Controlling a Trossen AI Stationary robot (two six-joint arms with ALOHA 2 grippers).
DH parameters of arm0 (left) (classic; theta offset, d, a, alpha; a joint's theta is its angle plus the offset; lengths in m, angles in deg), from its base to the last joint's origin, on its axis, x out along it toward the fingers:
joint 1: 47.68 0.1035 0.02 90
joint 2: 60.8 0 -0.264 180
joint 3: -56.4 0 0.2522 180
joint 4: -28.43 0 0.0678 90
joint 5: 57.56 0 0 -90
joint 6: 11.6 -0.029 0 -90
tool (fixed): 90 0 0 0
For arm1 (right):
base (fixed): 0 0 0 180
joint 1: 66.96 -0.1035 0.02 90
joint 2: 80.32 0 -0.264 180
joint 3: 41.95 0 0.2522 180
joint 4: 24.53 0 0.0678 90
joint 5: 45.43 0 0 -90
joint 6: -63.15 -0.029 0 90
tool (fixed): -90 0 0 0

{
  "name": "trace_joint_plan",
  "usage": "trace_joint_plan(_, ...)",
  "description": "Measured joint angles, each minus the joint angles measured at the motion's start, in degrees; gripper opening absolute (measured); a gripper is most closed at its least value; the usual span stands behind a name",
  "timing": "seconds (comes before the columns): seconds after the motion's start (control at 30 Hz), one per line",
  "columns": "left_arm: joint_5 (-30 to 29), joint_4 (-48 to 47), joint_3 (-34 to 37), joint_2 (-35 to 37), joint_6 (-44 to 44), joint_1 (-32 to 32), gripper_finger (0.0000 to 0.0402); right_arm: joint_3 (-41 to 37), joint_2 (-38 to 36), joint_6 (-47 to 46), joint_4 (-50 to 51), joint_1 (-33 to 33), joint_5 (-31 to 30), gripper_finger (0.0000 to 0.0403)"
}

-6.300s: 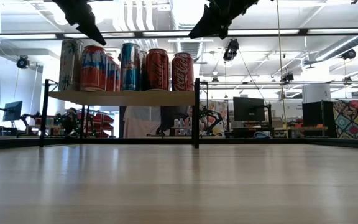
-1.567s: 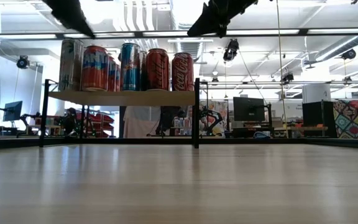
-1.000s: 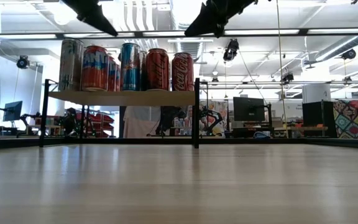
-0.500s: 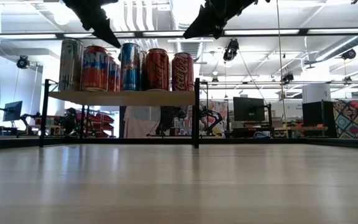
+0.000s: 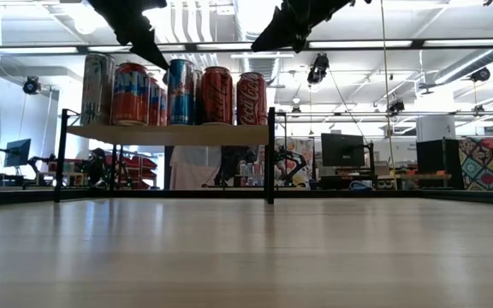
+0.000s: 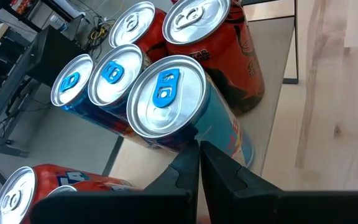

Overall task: Place canned beverage on shelf
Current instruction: Adjust the blue soda can on the shelf

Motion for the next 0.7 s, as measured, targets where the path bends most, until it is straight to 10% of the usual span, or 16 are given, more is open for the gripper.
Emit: trace_joint_plan(0.7,0.0,-0.3,0.0,2.1,0.0,0.0,0.0,2.6,0.4,-1.5,-6.2,3.8,-2.2,0.0009)
